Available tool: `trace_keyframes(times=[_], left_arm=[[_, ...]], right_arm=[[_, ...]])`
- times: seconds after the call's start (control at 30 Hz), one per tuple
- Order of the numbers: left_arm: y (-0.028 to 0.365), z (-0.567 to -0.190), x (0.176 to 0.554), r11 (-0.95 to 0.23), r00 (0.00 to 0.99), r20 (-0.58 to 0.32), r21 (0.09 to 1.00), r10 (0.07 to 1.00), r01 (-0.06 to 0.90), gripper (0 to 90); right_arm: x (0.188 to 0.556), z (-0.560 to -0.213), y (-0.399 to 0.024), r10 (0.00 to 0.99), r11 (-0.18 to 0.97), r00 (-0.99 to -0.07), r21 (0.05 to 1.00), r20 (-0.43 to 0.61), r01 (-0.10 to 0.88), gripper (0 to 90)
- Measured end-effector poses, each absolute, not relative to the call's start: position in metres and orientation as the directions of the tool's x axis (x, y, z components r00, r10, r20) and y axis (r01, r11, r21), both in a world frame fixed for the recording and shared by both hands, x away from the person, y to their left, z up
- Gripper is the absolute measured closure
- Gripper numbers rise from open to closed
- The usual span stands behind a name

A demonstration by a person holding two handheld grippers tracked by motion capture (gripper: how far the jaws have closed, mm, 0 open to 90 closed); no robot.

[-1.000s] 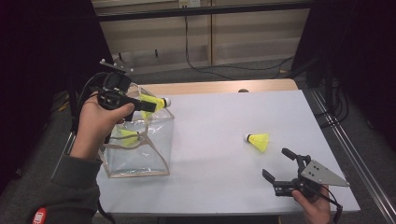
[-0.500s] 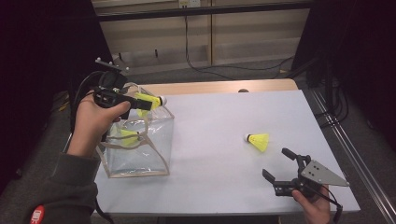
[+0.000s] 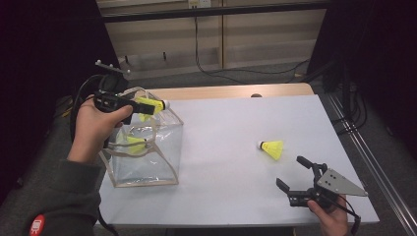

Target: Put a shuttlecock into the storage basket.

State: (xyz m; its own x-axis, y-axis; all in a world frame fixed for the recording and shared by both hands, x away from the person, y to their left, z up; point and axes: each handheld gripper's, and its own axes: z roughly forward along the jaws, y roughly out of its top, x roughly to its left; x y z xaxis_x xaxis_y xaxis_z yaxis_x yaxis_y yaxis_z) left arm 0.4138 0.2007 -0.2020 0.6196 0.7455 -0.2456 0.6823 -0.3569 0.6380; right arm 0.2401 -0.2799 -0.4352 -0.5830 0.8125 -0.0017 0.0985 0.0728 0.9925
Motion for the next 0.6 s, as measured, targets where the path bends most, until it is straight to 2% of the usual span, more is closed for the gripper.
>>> trace_keyframes(times=[0.6], left_arm=[[0.215, -0.206, 0.417, -0.331, 0.590, -0.241, 0.640, 0.770, 0.693, 88.8]], right_arm=[[0.240, -0.435, -0.280, 0.813, 0.073, -0.582, 0.992, -0.002, 0.098, 2.9]])
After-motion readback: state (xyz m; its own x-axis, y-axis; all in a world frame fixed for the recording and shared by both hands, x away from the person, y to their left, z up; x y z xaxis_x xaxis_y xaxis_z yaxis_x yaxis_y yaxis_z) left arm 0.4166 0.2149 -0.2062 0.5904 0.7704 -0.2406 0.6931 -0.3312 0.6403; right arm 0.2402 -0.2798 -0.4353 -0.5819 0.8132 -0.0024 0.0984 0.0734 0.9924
